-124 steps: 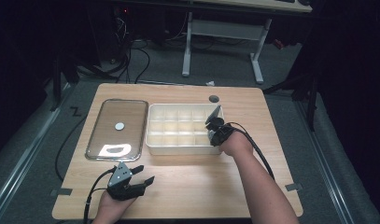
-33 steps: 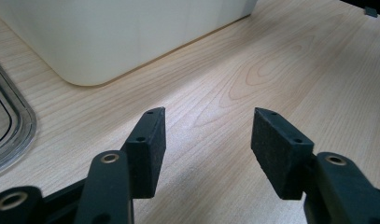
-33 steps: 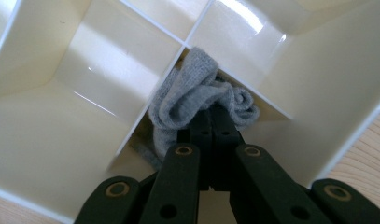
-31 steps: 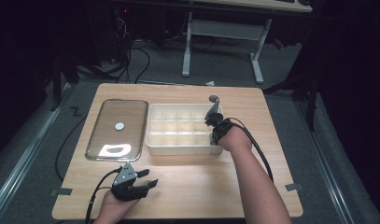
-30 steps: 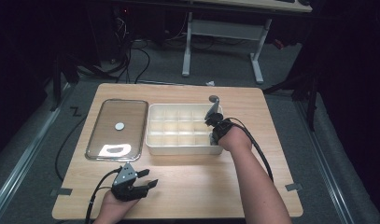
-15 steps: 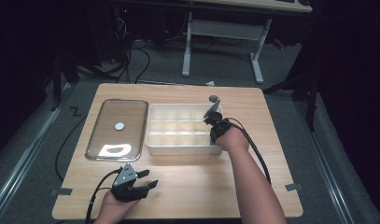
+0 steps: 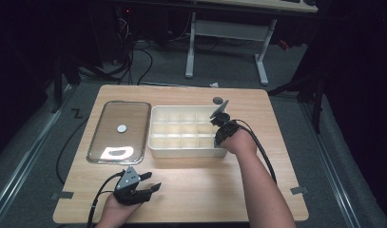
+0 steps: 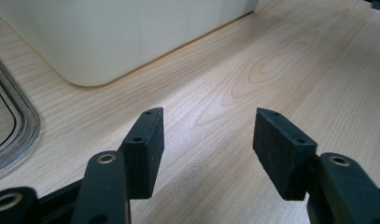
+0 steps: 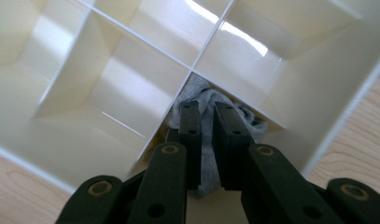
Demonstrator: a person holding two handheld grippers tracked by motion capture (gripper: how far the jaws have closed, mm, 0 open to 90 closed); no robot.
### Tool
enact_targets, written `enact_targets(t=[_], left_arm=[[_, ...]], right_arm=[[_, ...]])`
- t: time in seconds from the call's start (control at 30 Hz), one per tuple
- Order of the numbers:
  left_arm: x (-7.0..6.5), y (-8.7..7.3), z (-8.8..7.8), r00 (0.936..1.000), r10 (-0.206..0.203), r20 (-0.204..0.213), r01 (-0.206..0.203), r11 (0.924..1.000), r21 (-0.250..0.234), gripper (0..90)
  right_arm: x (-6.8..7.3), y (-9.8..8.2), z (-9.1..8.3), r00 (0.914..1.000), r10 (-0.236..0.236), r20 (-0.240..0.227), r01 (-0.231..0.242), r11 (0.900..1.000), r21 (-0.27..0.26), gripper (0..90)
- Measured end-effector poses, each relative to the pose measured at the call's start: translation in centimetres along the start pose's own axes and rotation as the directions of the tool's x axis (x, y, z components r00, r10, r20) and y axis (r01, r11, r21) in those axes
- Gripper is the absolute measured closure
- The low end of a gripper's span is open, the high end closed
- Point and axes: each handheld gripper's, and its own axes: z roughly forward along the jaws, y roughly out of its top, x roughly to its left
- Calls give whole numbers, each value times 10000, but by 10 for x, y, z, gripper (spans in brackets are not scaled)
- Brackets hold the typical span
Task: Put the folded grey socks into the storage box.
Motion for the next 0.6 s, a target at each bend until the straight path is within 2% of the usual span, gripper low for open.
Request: enact_targets(t=[0.1,0.2,0.27,0.3,0.33,0.37,0.4,0.43,0.47,0.53,0.6], left_arm=[[1,0,-1,10000,43,-65,-43,10000,30,431],[2,0,-2,9998,92,-171,-93,10000,-33,425],[4,0,-3,9996,109,-269,-109,9999,-31,424],[6,0,-3,9995,68,-299,-69,10000,-46,423],[6,0,-3,9995,68,-299,-69,10000,-46,422],[7,0,-4,9994,0,-333,-2,10000,-79,419],[9,0,-5,9994,-28,-359,25,10000,-77,419],[10,0,-6,9991,-68,-416,63,9999,-134,416],[10,0,-6,9987,-120,-492,112,9998,-168,412],[12,0,-8,9978,-323,-580,308,9992,-258,394],[13,0,-9,9970,-406,-660,384,9986,-353,383]], right_arm=[[-4,-5,-10,9999,97,-75,-102,9979,-632,821],[-4,-10,-17,9999,26,-106,-37,9948,-1013,784],[-3,-14,-20,9996,284,35,-276,9905,-1348,764],[-3,-16,-21,9995,320,-65,-327,9866,-1600,760],[-3,-16,-21,9995,320,-65,-327,9866,-1600,760],[-3,-21,-22,9993,331,-189,-361,9804,-1938,751],[-3,-21,-22,9993,331,-189,-361,9804,-1938,751],[-3,-26,-24,9994,275,-218,-319,9723,-2318,731],[-3,-28,-25,9988,365,-334,-436,9687,-2444,712],[-5,-34,-29,9970,527,-566,-677,9487,-3089,679],[-5,-40,-33,9978,483,-451,-614,9315,-3586,664]])
